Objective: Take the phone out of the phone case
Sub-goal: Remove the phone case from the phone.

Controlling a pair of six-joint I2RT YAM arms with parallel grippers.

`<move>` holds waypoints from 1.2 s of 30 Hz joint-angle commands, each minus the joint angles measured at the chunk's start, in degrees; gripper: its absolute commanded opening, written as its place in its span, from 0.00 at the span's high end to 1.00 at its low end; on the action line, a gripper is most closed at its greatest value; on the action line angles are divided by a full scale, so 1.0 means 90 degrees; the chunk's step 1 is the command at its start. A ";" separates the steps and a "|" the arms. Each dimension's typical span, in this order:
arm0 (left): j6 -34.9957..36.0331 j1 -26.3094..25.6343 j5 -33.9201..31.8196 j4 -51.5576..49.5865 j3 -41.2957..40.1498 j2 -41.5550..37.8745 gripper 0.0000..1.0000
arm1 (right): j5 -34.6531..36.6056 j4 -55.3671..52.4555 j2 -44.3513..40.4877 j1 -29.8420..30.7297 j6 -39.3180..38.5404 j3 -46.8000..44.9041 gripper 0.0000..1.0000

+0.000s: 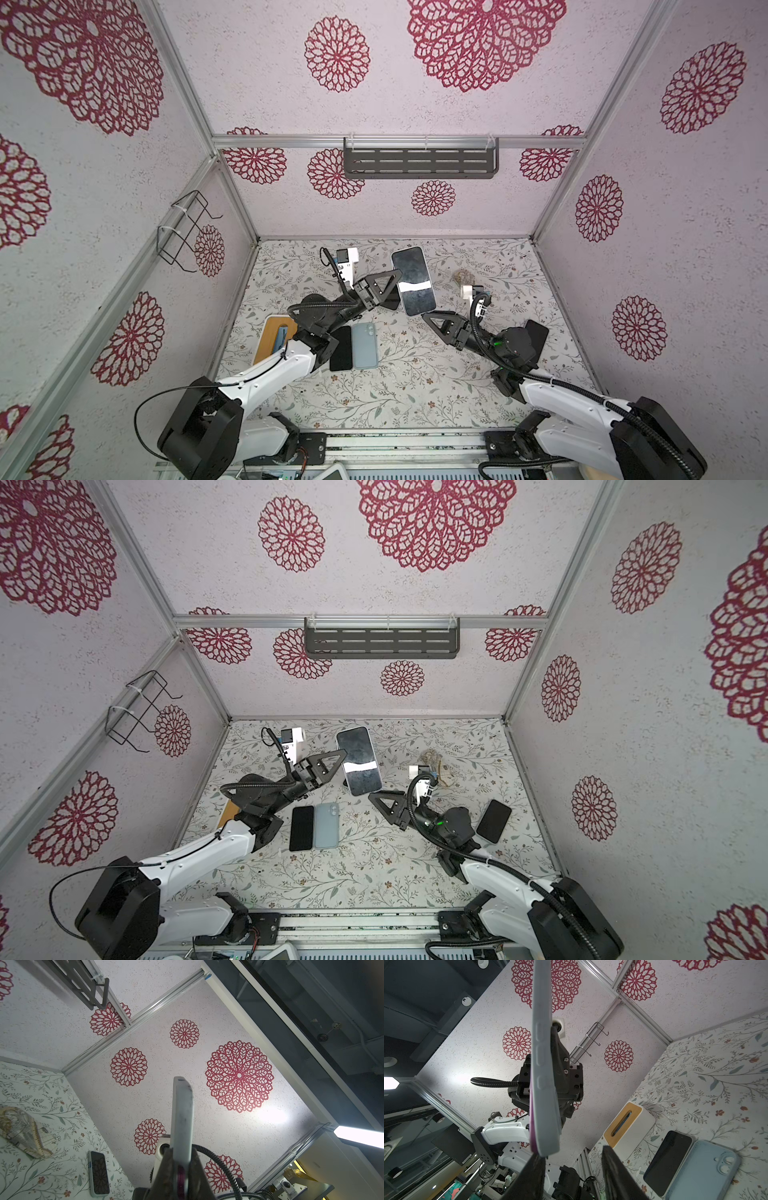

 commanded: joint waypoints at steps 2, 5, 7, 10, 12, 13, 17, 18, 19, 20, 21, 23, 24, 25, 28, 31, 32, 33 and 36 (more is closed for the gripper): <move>-0.0247 -0.0343 0.0553 0.0613 0.0164 -0.0090 1.00 | 0.0462 0.0103 0.0033 -0.0194 0.0094 0.0136 0.54; -0.0352 -0.0353 0.0535 0.0778 0.0166 -0.0010 1.00 | 0.0457 0.0119 0.0072 -0.0214 0.0104 0.0140 0.54; -0.0395 -0.0370 0.0545 0.0836 0.0186 0.0031 1.00 | 0.0475 0.0145 0.0100 -0.0232 0.0113 0.0125 0.54; -0.0338 -0.0373 0.0525 0.0756 0.0176 0.0033 1.00 | 0.0416 0.0262 0.0098 -0.0268 0.0191 0.0113 0.54; -0.0311 -0.0374 0.0489 0.0683 0.0157 0.0032 1.00 | 0.0403 0.0270 0.0038 -0.0282 0.0211 0.0085 0.54; -0.0301 -0.0364 0.0460 0.0644 0.0133 0.0023 1.00 | 0.0387 0.0289 -0.0022 -0.0291 0.0230 0.0050 0.54; -0.0226 -0.0324 0.0312 0.0375 0.0059 0.0036 1.00 | 0.0268 0.0277 -0.0276 -0.0302 0.0275 -0.0089 0.57; -0.0214 -0.0323 0.0311 0.0328 0.0063 0.0073 1.00 | 0.0228 0.0270 -0.0304 -0.0302 0.0306 -0.0123 0.59; -0.0222 -0.0332 0.0312 0.0323 0.0068 0.0122 1.00 | 0.0190 0.0285 -0.0339 -0.0302 0.0356 -0.0163 0.61; -0.0241 -0.0334 0.0315 0.0343 0.0068 0.0188 1.00 | 0.0148 0.0311 -0.0371 -0.0302 0.0412 -0.0208 0.64; -0.0254 -0.0334 0.0304 0.0385 0.0051 0.0238 1.00 | 0.0123 0.0319 -0.0396 -0.0302 0.0458 -0.0250 0.67; -0.0245 -0.0334 0.0256 0.0406 0.0003 0.0328 1.00 | 0.0076 0.0209 -0.0463 -0.0302 0.0546 -0.0308 0.75; -0.0235 -0.0332 0.0219 0.0402 -0.0037 0.0375 1.00 | 0.0050 0.0109 -0.0494 -0.0302 0.0563 -0.0346 0.78; -0.0224 -0.0334 0.0197 0.0410 -0.0061 0.0441 1.00 | 0.0028 0.0085 -0.0514 -0.0302 0.0582 -0.0404 0.80; -0.0235 -0.0351 0.0176 0.0527 -0.0139 0.0681 1.00 | 0.0021 0.0060 -0.0619 -0.0302 0.0669 -0.0579 0.86; -0.0242 -0.0374 0.0092 0.0700 -0.0335 0.0948 1.00 | 0.0088 -0.0258 -0.0859 -0.0302 0.0661 -0.0733 0.92; -0.0234 -0.0387 0.0083 0.0788 -0.0416 0.1057 1.00 | 0.0138 -0.0469 -0.0940 -0.0302 0.0633 -0.0766 0.93; -0.0242 -0.0402 0.0053 0.0859 -0.0484 0.1192 1.00 | 0.0207 -0.0757 -0.1048 -0.0302 0.0579 -0.0804 0.95; -0.0261 -0.0421 0.0001 0.1109 -0.0652 0.1635 0.84 | 0.0441 -0.1533 -0.1313 -0.0306 0.0458 -0.0871 0.99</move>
